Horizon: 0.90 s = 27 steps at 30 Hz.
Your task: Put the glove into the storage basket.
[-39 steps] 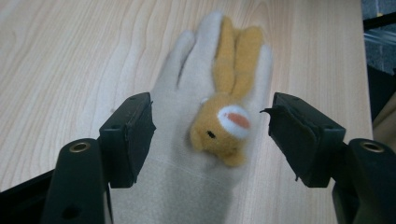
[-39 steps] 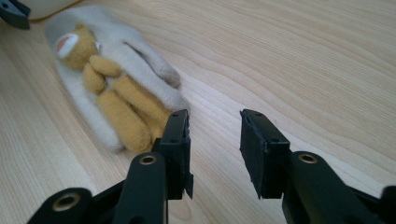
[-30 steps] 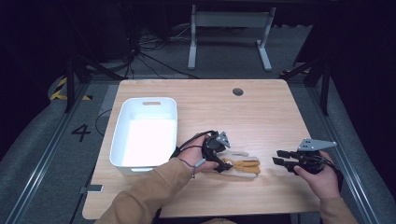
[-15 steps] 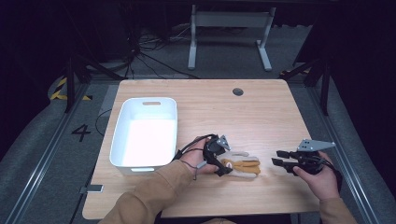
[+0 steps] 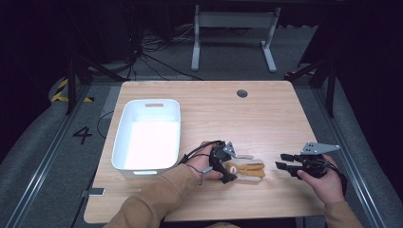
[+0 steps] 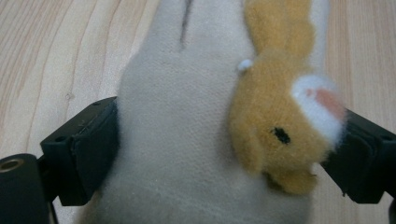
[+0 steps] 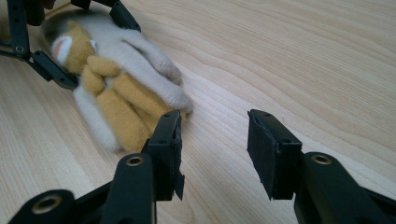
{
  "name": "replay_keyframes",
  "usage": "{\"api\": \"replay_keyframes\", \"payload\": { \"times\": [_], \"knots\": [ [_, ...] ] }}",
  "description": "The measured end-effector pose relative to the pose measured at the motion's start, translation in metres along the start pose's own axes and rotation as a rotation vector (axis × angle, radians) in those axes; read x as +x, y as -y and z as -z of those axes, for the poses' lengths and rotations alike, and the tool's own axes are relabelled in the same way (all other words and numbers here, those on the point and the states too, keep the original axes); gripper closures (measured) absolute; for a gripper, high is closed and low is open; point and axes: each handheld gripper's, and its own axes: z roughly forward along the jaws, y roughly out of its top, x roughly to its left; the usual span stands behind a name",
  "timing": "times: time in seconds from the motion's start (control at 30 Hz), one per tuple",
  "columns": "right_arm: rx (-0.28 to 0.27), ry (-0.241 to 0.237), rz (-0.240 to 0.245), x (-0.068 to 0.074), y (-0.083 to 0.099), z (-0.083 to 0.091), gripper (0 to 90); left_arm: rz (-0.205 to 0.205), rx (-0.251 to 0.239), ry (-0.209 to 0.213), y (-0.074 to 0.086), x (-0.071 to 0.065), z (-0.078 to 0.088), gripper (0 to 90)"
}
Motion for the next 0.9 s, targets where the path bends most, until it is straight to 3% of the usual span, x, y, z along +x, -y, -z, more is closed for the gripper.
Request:
{"api": "replay_keyframes", "payload": {
  "times": [0.07,0.17,0.27,0.4,0.47,0.7,0.73,0.9],
  "knots": [
    [0.002,0.002,0.000,0.000,0.000,0.000,55.1,-0.036,-0.008,-0.023,0.001,-0.002,-0.004,5.1],
    [-0.001,0.000,-0.002,0.000,0.000,0.000,54.8,-0.047,-0.006,-0.036,0.001,-0.003,-0.005,4.5],
    [0.000,0.000,-0.005,0.000,0.000,0.000,54.3,-0.026,-0.025,-0.045,0.002,-0.003,-0.005,4.8],
    [-0.001,-0.001,-0.003,0.000,0.001,0.000,54.1,-0.023,-0.049,-0.058,0.001,0.000,0.000,13.7],
    [-0.004,0.000,-0.005,0.000,0.001,0.000,54.1,-0.017,-0.048,-0.054,0.001,0.001,0.002,14.1],
    [-0.003,-0.006,-0.007,0.000,0.001,-0.001,52.7,-0.023,-0.021,-0.063,0.001,0.002,-0.006,5.2],
    [-0.006,-0.008,-0.009,0.000,0.001,-0.002,52.6,-0.001,-0.019,-0.062,0.002,0.002,-0.008,0.0],
    [-0.005,-0.004,-0.009,0.000,0.002,-0.002,52.3,-0.001,-0.040,-0.066,0.001,0.002,-0.010,0.2]
  ]
}}
